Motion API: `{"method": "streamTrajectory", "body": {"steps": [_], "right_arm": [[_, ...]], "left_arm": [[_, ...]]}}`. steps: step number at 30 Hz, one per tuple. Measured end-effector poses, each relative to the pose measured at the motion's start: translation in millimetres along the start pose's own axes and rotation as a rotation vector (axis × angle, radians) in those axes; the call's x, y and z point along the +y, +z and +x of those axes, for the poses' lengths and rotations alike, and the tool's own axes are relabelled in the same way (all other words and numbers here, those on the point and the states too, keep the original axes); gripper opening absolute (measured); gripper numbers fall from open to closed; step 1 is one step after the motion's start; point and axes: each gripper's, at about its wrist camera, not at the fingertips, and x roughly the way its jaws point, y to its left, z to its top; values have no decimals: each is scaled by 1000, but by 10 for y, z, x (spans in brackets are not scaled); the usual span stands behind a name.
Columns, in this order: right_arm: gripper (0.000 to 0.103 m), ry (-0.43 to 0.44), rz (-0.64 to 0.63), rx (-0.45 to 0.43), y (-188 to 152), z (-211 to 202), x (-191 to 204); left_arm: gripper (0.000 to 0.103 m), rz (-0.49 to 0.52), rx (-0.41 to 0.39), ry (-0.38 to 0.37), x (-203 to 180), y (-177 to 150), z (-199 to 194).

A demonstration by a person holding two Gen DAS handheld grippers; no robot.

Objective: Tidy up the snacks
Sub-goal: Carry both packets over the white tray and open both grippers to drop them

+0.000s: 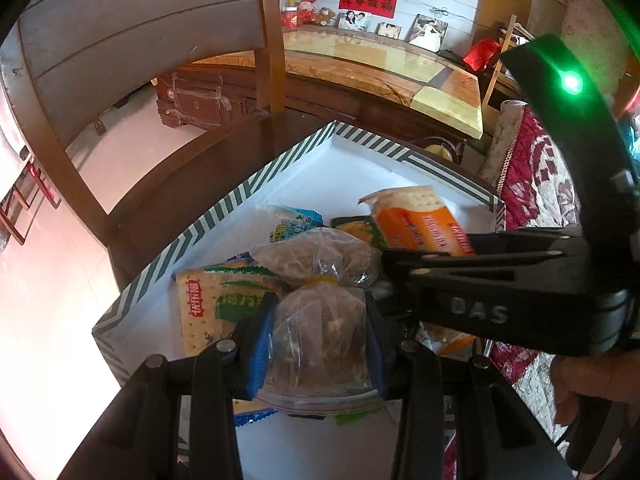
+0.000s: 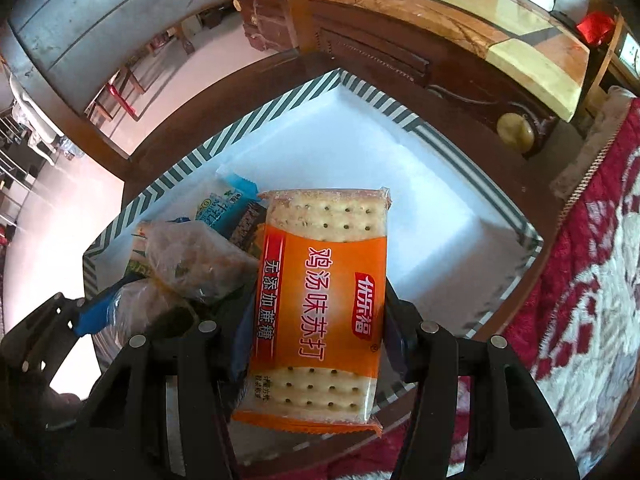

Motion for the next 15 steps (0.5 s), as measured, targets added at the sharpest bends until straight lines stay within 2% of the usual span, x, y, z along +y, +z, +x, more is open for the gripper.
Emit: {"method": "streamTrajectory", "body": {"steps": [7, 13, 15], "right_arm": [[54, 15, 33, -14, 17, 52, 0], [55, 55, 88, -50, -32, -40, -66], [55, 53, 97, -66, -58, -94, -74]], "left_arm": [[43, -4, 1, 10, -12, 13, 33], [55, -16, 13, 26, 4, 12, 55], [64, -13, 13, 29, -9, 8, 45]]}}
